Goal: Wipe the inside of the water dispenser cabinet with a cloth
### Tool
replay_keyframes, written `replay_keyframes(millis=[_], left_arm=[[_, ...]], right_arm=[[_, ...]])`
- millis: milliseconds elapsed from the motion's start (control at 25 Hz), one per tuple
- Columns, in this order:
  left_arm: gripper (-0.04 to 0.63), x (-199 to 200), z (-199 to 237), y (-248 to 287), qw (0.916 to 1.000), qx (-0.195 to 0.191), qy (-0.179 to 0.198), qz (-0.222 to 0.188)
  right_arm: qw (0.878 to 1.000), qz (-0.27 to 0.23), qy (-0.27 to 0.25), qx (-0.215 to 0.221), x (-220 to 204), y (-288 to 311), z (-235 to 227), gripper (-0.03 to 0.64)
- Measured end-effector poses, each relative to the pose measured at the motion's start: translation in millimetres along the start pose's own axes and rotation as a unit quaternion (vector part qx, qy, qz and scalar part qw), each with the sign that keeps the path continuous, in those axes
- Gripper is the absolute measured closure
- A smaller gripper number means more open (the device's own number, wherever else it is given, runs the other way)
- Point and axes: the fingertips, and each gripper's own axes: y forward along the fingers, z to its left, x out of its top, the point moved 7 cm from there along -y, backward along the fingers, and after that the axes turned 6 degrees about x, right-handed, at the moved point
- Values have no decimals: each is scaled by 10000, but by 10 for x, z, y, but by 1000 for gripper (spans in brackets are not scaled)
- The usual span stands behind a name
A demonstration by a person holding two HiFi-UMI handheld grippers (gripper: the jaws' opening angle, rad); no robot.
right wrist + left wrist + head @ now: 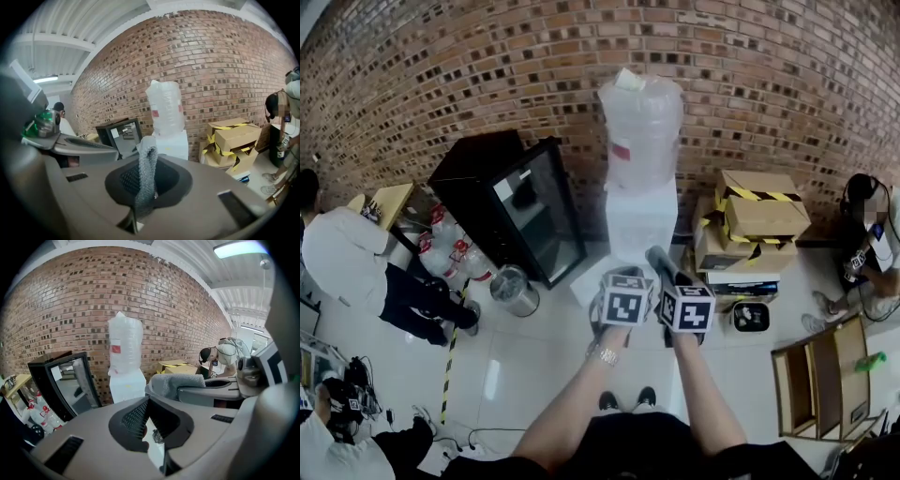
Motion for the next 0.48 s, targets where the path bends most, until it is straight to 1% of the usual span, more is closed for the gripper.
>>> replay_keyframes(millis=[480], left_arm=[[594, 81, -31, -40, 10000, -24, 1, -85]], right_arm=[[9999, -40, 51, 98, 37, -43, 3, 595]])
